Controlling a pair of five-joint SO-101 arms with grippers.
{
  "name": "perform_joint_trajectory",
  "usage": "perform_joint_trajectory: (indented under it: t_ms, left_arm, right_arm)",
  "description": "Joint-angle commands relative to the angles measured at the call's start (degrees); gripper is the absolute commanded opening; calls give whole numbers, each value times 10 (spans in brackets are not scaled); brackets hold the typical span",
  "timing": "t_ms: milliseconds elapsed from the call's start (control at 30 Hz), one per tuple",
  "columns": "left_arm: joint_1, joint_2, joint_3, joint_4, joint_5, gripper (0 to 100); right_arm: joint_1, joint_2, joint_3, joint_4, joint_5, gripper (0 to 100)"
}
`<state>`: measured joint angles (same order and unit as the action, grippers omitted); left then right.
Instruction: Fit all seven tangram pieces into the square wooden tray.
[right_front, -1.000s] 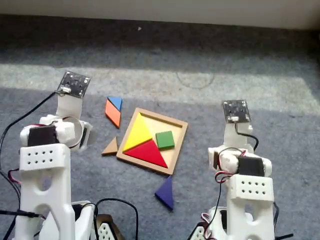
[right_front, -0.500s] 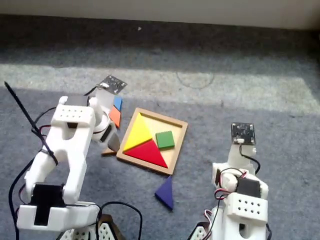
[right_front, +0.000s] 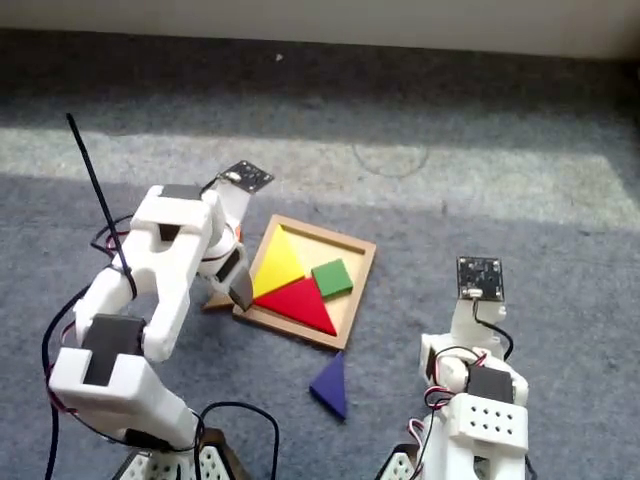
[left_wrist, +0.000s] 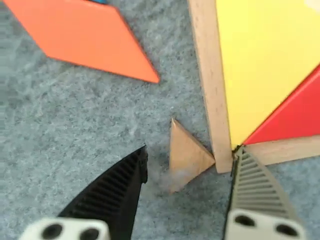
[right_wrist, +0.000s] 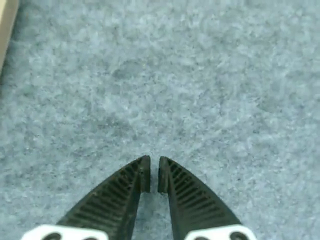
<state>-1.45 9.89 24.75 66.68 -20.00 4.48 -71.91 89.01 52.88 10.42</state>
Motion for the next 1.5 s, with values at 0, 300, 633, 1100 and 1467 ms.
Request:
perform_joint_trajectory:
  t_ms: [0, 300, 633, 1100, 1467]
  left_arm:
    - [-44, 52, -93, 19, -4, 267]
    - [-88, 64, -128, 61, -52, 266]
    - [-95, 8, -127, 87, -52, 266]
    - [-65, 61, -95, 55, -49, 266]
    - [-62, 68, -95, 53, -27, 210]
  right_arm:
    - [7, -8, 0, -15, 6, 35]
    - [7, -7, 2, -15, 47, 35]
    - [7, -7, 2, -15, 48, 35]
    - [7, -8, 10, -15, 49, 35]
    - [7, -8, 12, -15, 49, 35]
